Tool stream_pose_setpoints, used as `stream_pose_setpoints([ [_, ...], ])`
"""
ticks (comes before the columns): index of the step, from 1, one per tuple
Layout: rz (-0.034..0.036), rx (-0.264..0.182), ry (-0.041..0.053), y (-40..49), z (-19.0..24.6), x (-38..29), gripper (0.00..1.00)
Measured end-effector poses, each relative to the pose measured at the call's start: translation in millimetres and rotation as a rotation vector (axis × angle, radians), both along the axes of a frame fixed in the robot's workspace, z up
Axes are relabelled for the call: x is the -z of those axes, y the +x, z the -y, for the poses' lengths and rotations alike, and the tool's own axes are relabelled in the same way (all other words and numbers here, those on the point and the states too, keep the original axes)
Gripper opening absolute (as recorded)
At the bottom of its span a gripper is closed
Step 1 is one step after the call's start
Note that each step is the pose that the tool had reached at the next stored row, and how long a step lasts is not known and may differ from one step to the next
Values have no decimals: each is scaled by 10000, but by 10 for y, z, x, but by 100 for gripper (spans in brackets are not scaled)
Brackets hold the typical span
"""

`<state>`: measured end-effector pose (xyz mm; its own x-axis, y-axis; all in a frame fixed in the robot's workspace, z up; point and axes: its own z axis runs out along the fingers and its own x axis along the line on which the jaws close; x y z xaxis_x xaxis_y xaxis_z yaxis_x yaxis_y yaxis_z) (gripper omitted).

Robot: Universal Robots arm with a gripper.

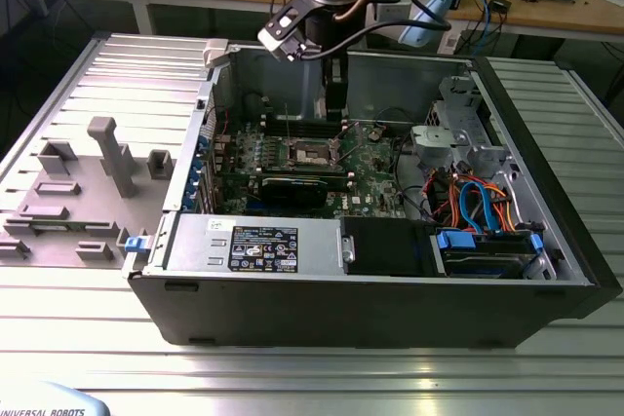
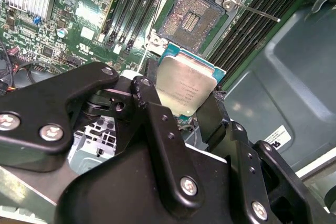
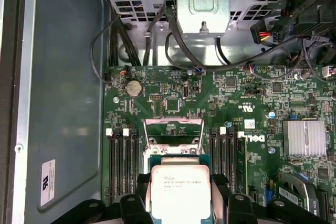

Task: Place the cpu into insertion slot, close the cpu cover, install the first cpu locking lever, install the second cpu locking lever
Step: 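Place the cpu into insertion slot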

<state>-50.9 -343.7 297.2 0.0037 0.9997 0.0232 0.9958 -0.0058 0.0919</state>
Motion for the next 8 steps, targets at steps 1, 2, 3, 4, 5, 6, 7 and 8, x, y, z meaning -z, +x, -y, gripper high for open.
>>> stream_pose_setpoints([
  [1, 0, 0, 0, 0, 0, 7, 54],
  [2, 0, 0, 0, 0, 0, 14, 54],
  [3, 0, 0, 0, 0, 0, 20, 54],
  [4, 0, 0, -1, 0, 0, 23, 54],
  [5, 0, 0, 0, 0, 0, 31, 54],
  [6, -1, 0, -1, 0, 0, 35, 54],
  [7, 0, 0, -1, 0, 0, 38, 54],
  [8, -1, 0, -1, 0, 0, 46, 54],
])
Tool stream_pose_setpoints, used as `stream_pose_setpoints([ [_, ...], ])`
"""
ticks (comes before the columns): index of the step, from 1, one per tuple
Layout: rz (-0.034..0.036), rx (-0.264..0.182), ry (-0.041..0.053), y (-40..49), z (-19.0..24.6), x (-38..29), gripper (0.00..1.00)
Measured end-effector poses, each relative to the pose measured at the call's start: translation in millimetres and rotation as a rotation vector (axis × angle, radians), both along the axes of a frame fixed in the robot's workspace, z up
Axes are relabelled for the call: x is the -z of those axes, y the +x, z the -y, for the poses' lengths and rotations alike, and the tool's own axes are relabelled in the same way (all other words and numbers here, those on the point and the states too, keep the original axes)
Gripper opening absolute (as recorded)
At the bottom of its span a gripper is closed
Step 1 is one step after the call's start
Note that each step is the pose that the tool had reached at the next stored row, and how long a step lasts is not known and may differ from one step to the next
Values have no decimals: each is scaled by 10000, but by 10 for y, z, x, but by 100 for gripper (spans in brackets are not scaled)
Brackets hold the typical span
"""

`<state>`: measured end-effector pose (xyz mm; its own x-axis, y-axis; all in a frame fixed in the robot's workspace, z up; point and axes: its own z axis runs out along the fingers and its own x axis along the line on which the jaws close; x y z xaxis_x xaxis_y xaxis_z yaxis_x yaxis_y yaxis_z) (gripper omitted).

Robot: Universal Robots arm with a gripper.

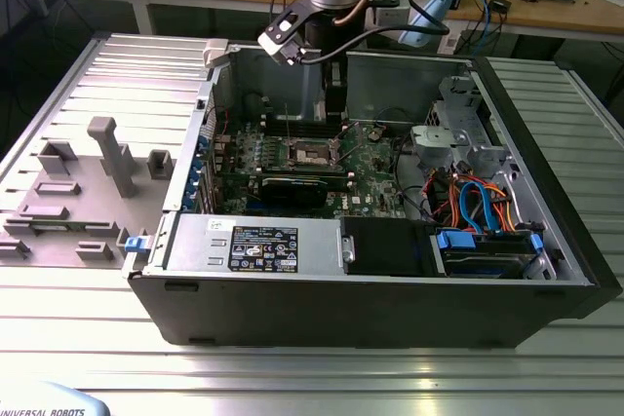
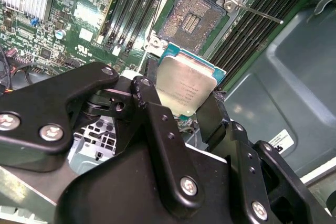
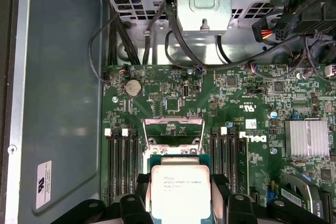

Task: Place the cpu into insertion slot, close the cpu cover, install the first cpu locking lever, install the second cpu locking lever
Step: 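Place the cpu into insertion slot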

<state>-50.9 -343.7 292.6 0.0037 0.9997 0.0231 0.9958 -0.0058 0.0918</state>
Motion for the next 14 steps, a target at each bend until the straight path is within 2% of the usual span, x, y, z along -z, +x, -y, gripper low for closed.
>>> stream_pose_setpoints([
  [14, 0, 0, 0, 0, 0, 37, 54],
])
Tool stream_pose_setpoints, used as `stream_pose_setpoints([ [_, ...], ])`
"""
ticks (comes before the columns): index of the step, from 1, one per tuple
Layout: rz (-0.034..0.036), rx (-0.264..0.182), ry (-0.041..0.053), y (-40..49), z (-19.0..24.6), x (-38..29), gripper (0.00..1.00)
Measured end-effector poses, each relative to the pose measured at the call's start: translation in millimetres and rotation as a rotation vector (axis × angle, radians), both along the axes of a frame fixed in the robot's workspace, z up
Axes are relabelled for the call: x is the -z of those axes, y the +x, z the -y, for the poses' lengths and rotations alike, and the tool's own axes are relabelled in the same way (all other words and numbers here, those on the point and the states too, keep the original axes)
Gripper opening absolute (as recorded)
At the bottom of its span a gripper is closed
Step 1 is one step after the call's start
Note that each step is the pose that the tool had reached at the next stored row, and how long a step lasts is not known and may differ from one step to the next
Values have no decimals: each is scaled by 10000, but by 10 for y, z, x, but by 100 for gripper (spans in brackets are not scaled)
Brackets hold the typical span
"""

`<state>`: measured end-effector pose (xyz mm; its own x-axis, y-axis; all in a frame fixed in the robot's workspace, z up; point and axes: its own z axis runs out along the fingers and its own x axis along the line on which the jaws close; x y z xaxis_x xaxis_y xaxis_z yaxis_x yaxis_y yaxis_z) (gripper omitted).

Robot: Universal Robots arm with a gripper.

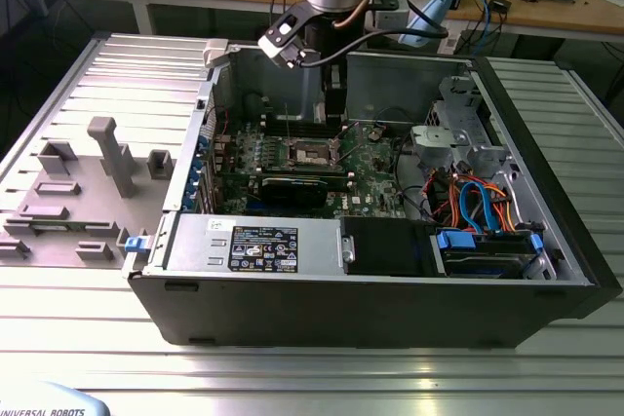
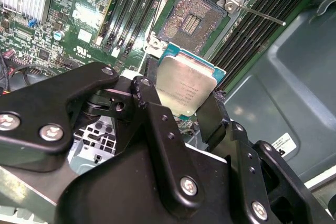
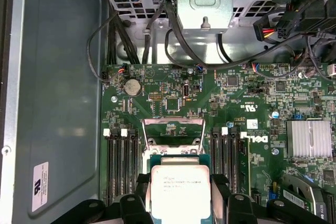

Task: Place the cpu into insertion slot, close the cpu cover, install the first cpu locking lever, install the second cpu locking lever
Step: 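Place the cpu into insertion slot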

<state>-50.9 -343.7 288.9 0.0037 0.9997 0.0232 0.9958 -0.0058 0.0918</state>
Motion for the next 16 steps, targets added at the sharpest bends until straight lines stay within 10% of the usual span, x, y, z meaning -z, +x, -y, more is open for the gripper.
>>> stream_pose_setpoints([
  [16, 0, 0, 0, 0, 0, 40, 54],
])
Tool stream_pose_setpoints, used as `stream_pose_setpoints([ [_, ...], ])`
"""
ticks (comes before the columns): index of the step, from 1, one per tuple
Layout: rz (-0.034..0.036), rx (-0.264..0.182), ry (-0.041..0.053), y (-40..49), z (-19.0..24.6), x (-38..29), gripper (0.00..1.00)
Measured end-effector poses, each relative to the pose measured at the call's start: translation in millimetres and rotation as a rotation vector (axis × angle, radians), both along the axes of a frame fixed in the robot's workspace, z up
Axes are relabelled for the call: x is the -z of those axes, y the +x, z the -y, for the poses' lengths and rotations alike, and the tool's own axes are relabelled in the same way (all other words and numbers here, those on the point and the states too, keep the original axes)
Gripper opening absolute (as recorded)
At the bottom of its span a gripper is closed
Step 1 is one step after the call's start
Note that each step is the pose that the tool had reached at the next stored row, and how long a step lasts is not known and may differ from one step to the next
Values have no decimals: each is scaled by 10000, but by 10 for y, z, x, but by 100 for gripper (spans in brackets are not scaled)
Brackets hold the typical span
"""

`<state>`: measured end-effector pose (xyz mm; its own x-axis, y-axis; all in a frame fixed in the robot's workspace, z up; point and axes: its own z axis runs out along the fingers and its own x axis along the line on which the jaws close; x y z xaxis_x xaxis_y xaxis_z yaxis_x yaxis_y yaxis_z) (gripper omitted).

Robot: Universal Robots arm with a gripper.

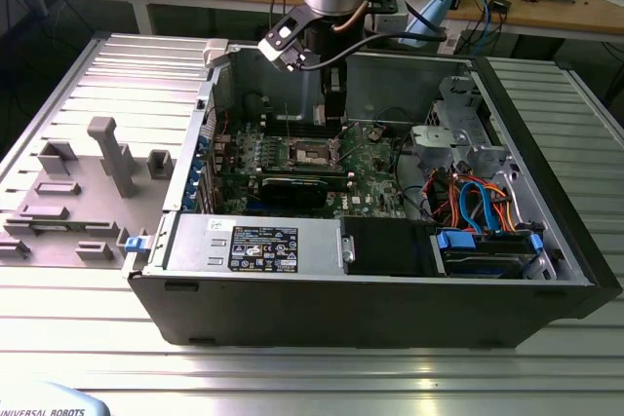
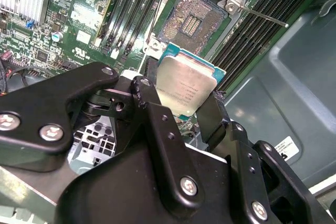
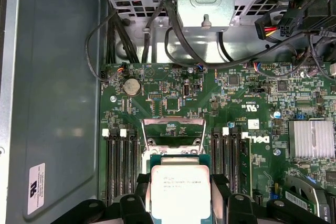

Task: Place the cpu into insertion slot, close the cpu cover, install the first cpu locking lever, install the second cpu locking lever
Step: 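Place the cpu into insertion slot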

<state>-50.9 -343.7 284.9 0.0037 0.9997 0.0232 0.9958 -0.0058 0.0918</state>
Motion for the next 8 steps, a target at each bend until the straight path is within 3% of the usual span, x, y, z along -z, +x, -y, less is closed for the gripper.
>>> stream_pose_setpoints([
  [8, 0, 0, 0, 0, 0, 3, 54],
])
